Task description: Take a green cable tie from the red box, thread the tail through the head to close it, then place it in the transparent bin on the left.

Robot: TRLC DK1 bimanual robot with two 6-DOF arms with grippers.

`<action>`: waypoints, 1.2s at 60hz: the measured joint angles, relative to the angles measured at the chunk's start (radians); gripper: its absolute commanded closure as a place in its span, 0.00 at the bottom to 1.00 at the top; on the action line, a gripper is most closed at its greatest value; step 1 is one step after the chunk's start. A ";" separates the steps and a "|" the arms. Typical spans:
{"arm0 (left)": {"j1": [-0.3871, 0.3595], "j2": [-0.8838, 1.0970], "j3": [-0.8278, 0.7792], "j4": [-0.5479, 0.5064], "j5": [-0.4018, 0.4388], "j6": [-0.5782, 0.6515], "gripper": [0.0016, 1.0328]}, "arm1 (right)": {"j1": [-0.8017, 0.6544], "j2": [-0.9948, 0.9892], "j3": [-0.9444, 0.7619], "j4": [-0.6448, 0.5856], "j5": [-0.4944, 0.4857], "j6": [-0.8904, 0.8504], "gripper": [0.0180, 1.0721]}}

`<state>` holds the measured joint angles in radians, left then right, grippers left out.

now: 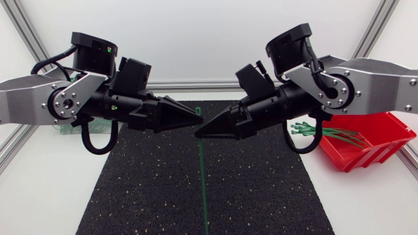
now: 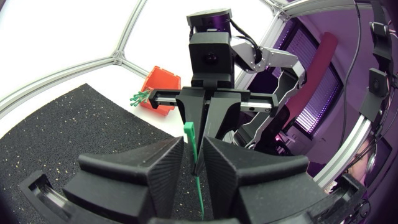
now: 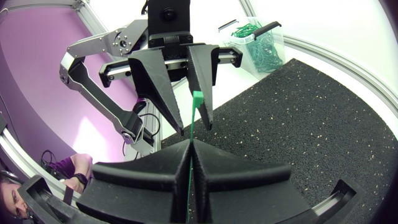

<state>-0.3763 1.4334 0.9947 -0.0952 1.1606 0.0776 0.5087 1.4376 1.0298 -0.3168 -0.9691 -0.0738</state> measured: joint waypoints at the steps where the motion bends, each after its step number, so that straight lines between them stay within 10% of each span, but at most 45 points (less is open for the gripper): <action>1: 0.000 0.000 -0.001 0.000 -0.001 0.000 0.77 | 0.000 0.000 0.000 0.000 0.000 0.000 0.94; 72: -0.013 -0.053 -0.032 0.027 -0.047 -0.026 0.96 | 0.003 -0.022 -0.019 0.007 0.002 0.000 0.94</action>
<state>-0.3893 1.3808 0.9627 -0.0685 1.1133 0.0513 0.5121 1.4155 1.0103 -0.3096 -0.9676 -0.0738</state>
